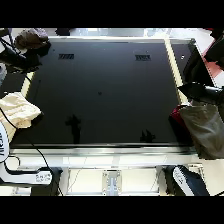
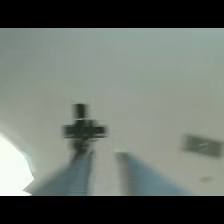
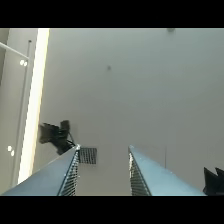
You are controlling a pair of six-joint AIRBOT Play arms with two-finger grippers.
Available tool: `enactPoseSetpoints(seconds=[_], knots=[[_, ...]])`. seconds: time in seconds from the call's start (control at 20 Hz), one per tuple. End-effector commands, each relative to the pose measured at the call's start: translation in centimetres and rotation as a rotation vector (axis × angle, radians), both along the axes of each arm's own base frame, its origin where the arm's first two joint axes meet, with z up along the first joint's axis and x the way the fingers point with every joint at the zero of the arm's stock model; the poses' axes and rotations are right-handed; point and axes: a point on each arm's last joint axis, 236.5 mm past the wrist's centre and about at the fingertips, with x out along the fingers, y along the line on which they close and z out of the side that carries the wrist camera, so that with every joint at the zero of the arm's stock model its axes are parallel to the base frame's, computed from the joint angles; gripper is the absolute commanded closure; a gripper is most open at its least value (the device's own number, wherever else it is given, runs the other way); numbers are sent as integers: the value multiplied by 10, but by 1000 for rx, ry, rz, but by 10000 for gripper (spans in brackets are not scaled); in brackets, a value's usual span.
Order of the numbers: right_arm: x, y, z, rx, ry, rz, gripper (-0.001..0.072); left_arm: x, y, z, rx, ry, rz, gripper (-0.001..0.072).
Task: Fold the shirts.
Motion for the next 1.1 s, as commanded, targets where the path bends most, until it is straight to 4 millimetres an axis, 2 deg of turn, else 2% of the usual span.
enactPoseSetpoints(seconds=[0.0,0.05,0.25,0.4,0.45,0.5,0.55,0.7,1.0,1.05], knots=[[3,-2,2,-2,-15,-12,375,-15,61,-25,290,168,-33,191],[3,-2,2,-2,-15,-13,375,-25,77,-35,308,231,23,193],[2,-2,1,-1,-10,-9,375,-61,116,-90,251,413,130,191],[2,-2,2,-1,-10,-9,375,-106,149,-133,204,552,207,179],[3,-2,2,-1,-11,-10,375,-120,156,-145,188,590,227,99],[3,-2,2,-1,-11,-10,375,-132,163,-156,175,619,245,-13],[3,-2,2,-1,-11,-10,375,-140,169,-165,164,637,260,-13],[3,-2,2,0,-11,-10,375,-148,182,-182,144,667,286,-13],[3,-1,2,23,-2,-24,375,-146,182,-218,124,725,266,-10],[3,-1,2,27,0,-28,375,-146,181,-221,119,734,264,27]])
